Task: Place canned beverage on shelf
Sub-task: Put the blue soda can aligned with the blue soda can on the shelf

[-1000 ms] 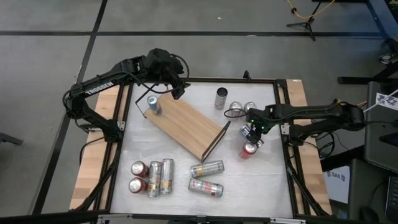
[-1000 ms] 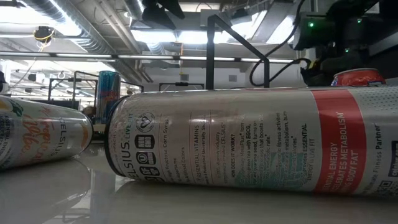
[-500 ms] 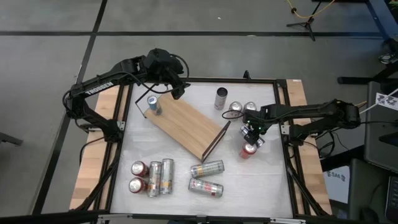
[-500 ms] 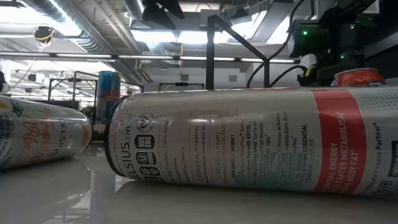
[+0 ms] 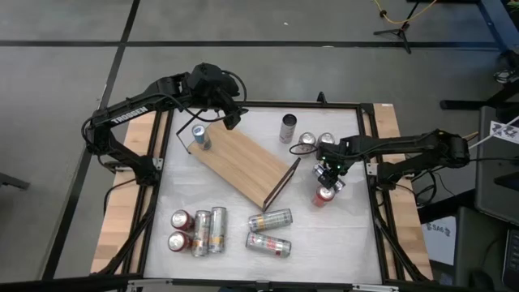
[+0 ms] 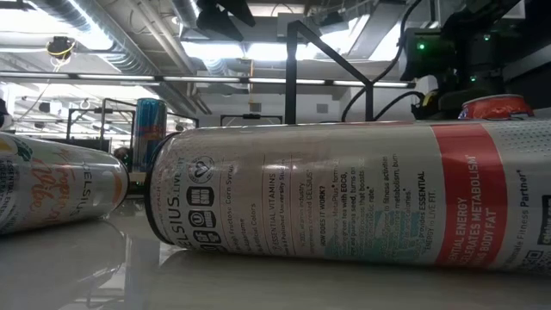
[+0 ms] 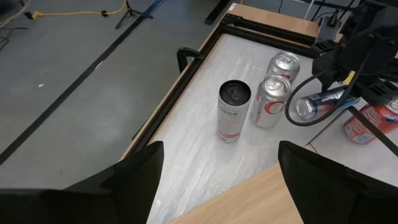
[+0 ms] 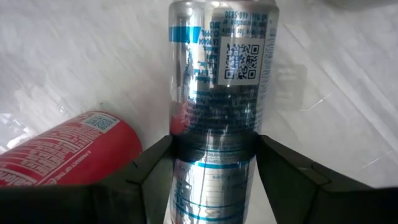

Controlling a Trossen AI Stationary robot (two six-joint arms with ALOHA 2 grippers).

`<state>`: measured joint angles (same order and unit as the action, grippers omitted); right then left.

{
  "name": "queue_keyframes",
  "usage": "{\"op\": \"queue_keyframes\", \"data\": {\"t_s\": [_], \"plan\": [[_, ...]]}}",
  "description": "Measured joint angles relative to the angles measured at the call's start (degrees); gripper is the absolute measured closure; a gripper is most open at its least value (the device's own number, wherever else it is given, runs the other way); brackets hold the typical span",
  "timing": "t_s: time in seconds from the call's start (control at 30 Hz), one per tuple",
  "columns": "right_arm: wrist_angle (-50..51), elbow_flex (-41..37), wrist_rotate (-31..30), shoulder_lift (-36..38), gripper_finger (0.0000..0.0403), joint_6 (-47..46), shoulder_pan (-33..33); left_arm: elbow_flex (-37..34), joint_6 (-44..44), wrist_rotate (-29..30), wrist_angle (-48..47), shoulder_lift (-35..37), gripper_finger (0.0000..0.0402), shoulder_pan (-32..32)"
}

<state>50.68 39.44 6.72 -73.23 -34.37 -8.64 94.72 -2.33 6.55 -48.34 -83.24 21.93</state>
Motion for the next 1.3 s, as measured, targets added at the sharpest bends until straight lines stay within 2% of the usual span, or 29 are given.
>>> {"op": "queue_keyframes", "data": {"t_s": [0.7, 1.03, 1.3], "plan": [[0.1, -0.1, 1.1, 0.0, 0.0186, 0.1, 0.0, 0.0, 0.0, 0.0, 0.0, 0.0, 0.0093, 0.0], [0.2, -0.2, 3.1, -0.1, 0.0095, 0.3, 0.0, 0.0, 0.0, 0.0, 0.0, 0.0, 0.0093, 0.0], [0.0, -0.2, 3.6, -0.1, 0.0079, 0.3, 0.0, 0.0, 0.0, 0.0, 0.0, 0.0, 0.0093, 0.0]]}}
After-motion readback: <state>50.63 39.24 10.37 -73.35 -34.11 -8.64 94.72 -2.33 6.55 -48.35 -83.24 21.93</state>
